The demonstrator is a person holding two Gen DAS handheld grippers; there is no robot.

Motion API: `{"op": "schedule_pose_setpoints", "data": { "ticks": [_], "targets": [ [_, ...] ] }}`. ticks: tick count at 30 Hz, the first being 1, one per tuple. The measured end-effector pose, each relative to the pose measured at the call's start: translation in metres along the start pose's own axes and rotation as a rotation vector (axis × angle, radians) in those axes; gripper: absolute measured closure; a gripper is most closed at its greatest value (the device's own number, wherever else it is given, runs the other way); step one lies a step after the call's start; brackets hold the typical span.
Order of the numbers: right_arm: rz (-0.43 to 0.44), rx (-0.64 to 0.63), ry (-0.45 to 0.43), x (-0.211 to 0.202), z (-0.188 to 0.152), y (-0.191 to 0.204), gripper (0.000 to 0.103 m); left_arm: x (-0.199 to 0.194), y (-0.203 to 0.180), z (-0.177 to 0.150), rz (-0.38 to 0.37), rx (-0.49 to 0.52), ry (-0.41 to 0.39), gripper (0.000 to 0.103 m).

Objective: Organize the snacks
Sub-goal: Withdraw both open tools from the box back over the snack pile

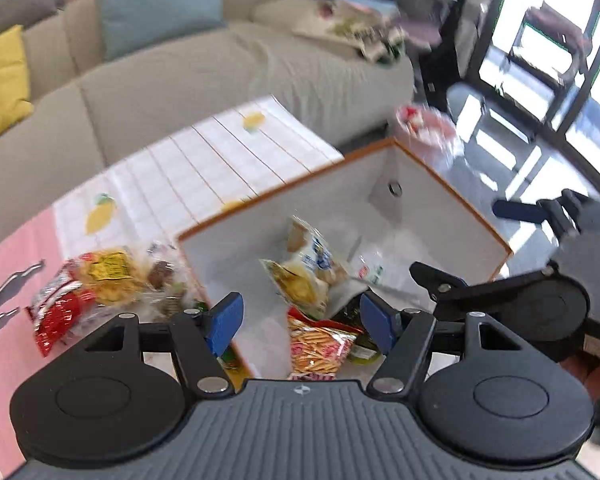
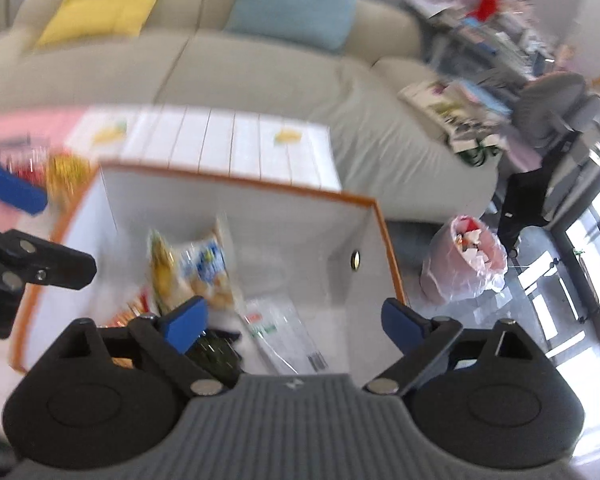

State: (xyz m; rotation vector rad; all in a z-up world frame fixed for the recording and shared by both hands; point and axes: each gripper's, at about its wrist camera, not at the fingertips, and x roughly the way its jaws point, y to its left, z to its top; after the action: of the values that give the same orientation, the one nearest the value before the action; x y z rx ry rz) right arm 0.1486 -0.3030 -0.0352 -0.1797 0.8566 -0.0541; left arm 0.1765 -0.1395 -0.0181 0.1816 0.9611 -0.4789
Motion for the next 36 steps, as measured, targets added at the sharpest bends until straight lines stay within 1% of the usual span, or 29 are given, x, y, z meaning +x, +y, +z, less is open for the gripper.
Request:
{"op": "schedule_pose_setpoints", "data": {
  "ticks": [2,5,9,14,16,18,21,23,27,30,32,36],
  "targets": [
    [-0.011,0.071,-0.053,-0.012,-0.007,0.007,0.009,-0.014,0.009,-0.010,0.011,-0.032,-0.056,0.024],
    [-0.004,0.159,-0.108,-0.024,-0.016,0.021,0.009,-0.029,0.024,-0.024,0.041,-0.072,-0.128,0.024],
    [0.009,0.249,-0.169,-0.040,-0.026,0.046,0.009,-0.046,0.048,-0.043,0.083,-0.117,-0.197,0.024],
    [0.040,0.273,-0.234,-0.053,-0.035,0.085,0.009,-0.061,0.086,-0.076,0.125,-0.217,-0.256,0.024],
    [0.055,0.262,-0.247,-0.055,-0.039,0.103,0.009,-0.063,0.102,-0.092,0.132,-0.259,-0.258,0.024],
    [0.090,0.237,-0.240,-0.053,-0.042,0.118,0.009,-0.064,0.118,-0.108,0.138,-0.295,-0.247,0.024],
    [0.123,0.179,-0.241,-0.051,-0.047,0.143,0.011,-0.060,0.138,-0.128,0.157,-0.352,-0.211,0.025],
    [0.123,0.136,-0.247,-0.049,-0.048,0.157,0.011,-0.058,0.146,-0.137,0.163,-0.372,-0.192,0.026],
    [0.153,0.072,-0.247,-0.042,-0.044,0.177,0.014,-0.056,0.155,-0.148,0.172,-0.354,-0.187,0.026],
    [0.186,0.031,-0.249,-0.032,-0.039,0.186,0.016,-0.050,0.163,-0.144,0.185,-0.310,-0.188,0.026],
    [0.200,0.000,-0.247,-0.022,-0.033,0.195,0.019,-0.043,0.168,-0.141,0.200,-0.279,-0.183,0.026],
    [0.208,-0.066,-0.244,-0.001,-0.022,0.213,0.019,-0.026,0.188,-0.134,0.237,-0.269,-0.152,0.026]
  ]
}}
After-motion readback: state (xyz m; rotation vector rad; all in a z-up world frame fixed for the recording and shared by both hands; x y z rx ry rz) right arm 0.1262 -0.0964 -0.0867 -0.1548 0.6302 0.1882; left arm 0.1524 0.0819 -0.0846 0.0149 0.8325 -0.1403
